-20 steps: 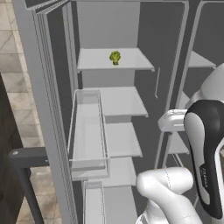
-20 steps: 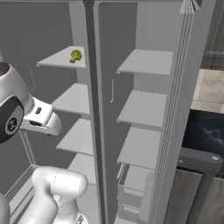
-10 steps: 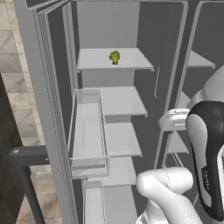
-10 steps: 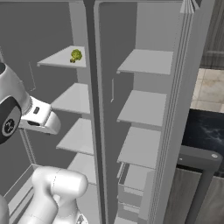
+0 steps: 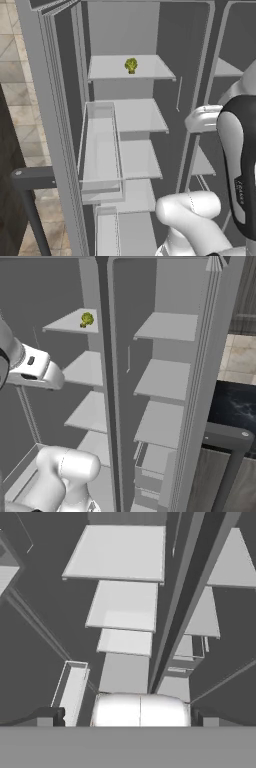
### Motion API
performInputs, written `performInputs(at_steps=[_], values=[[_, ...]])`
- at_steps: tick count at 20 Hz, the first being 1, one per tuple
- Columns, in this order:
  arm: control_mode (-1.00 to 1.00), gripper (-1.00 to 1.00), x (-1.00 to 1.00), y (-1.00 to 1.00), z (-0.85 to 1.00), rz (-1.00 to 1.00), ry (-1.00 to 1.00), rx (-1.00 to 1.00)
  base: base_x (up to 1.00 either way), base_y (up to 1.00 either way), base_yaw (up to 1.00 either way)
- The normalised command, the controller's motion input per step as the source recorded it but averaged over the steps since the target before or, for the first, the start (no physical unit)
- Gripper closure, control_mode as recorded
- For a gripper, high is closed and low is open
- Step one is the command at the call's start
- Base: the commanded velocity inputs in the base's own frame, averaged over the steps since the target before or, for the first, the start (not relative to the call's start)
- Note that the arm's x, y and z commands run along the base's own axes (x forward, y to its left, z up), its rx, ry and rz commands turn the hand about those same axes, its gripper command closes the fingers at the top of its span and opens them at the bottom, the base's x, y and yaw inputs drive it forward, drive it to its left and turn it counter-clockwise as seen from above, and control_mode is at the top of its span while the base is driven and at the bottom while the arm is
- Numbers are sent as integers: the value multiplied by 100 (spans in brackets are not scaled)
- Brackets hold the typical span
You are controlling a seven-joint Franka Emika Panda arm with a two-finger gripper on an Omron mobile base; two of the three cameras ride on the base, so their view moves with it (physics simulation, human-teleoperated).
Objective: Gather the corn and broccoli from the fridge and place them on a tray on the dining counter. Then gather the steak and fish from the fridge and place them on the other tray.
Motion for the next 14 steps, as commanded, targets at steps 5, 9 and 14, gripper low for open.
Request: performInputs(at_steps=[5, 9, 14], values=[[-100, -100, 41, 3, 1, 1, -3, -1, 0, 0, 0], [-100, -100, 47, 16, 0, 0, -16, -6, 0, 0, 0], [-100, -100, 70, 10, 1, 0, -1, -1, 0, 0, 0]])
